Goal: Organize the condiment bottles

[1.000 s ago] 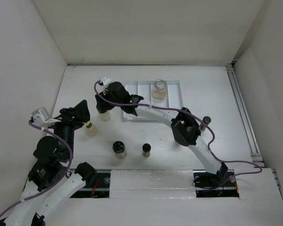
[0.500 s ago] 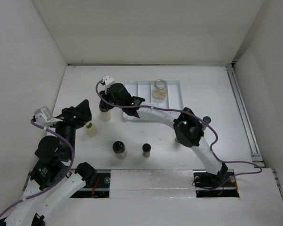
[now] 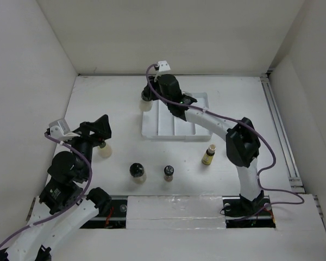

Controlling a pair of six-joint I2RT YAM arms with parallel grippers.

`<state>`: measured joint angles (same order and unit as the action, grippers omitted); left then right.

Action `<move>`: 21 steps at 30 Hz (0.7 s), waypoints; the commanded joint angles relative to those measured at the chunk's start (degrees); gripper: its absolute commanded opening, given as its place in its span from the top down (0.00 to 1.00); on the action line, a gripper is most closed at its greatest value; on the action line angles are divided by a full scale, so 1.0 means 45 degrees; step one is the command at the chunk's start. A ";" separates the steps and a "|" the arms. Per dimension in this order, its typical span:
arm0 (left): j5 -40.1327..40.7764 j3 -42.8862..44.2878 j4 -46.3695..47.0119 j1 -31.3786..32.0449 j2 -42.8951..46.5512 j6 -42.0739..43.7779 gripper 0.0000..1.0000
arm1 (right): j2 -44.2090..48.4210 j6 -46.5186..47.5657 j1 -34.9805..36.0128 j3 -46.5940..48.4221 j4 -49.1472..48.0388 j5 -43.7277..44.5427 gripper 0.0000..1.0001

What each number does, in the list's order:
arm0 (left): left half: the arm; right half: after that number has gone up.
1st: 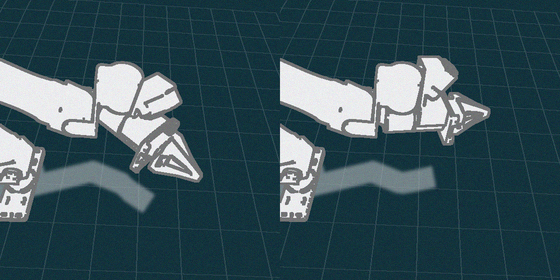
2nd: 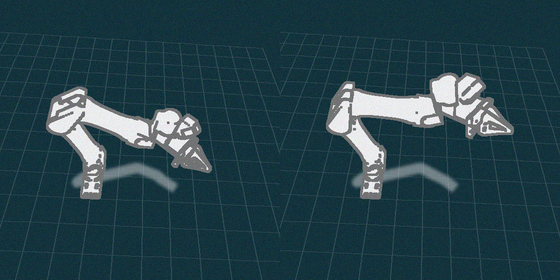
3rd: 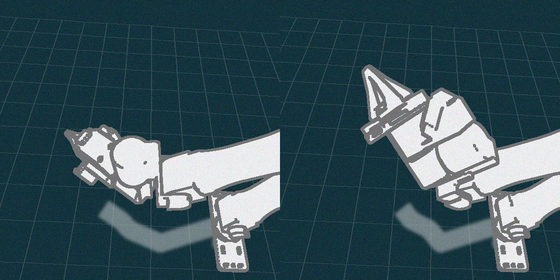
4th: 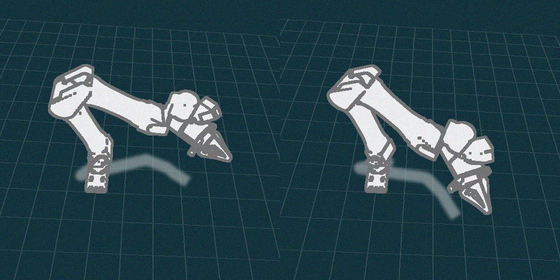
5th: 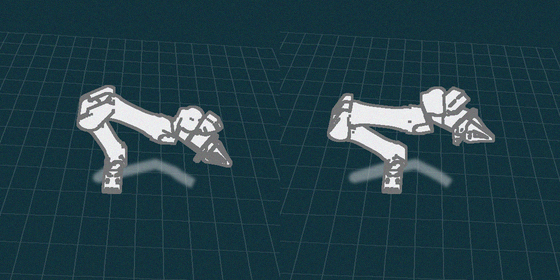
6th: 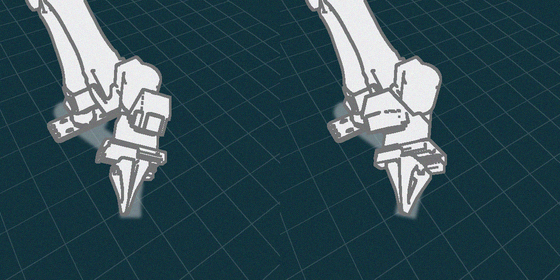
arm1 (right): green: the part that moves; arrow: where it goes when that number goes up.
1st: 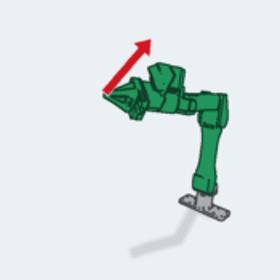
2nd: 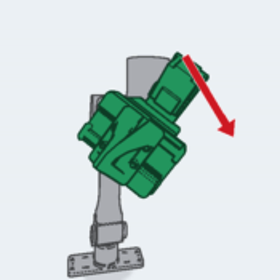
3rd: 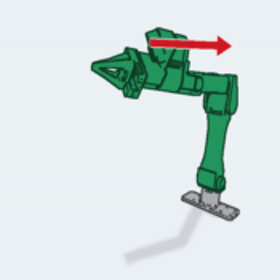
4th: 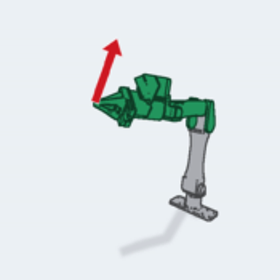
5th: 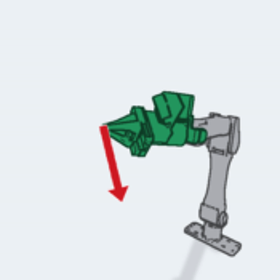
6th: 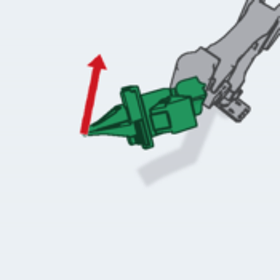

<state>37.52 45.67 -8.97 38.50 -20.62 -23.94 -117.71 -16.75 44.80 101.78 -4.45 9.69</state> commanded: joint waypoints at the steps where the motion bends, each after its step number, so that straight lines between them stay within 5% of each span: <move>1: -0.0173 -0.0032 0.0627 -0.0021 -0.0281 0.0262 0.21 | -0.0070 -0.0437 -0.0402 0.0057 -0.1433 0.0502 0.72; 21: -0.0173 -0.0032 0.0744 -0.0021 -0.0632 0.0497 0.21 | -0.2923 -0.0361 -0.1322 0.2811 -0.1044 0.0032 0.71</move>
<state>37.04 45.63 -8.56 38.50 -22.81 -22.92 -129.97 -18.59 38.65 109.71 -4.45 9.10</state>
